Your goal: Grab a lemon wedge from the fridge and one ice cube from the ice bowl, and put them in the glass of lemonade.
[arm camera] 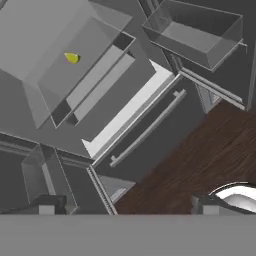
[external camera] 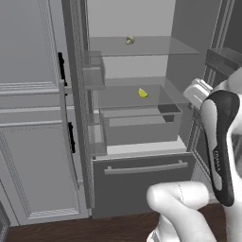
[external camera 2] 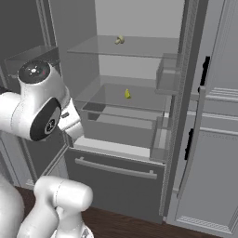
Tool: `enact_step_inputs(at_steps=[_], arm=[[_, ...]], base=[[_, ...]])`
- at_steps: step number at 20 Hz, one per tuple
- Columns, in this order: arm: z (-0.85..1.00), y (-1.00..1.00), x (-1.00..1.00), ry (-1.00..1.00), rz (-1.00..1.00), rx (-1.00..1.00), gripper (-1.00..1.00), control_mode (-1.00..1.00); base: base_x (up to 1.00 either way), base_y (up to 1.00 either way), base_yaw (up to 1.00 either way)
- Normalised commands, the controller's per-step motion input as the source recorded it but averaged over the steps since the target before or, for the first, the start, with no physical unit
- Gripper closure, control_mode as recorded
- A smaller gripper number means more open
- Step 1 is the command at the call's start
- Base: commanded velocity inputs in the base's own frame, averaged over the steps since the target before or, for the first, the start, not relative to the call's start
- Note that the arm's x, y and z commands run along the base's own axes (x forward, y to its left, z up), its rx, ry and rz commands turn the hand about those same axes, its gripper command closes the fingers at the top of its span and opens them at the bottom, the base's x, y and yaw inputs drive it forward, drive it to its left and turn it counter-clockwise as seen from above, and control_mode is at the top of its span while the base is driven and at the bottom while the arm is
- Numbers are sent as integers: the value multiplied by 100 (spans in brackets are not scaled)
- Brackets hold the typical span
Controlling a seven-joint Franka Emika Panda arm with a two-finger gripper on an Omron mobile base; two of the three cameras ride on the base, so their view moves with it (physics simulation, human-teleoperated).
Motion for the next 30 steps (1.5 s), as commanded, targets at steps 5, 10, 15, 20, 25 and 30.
enact_step_inputs(at_steps=[5,10,15,20,25,30], arm=[[8,16,-98,1,13,-38,-100,-100],[-1,17,-48,8,33,-45,-100,-100],[-4,-9,29,28,1,-4,-100,-100],[-14,-17,24,7,0,1,-100,-100],[1,1,-17,-30,12,0,-100,-100],[4,1,-4,-32,23,0,-100,-100]], base=[[0,0,0],[0,0,0],[0,0,0],[0,0,0],[0,0,0],[0,0,0]])
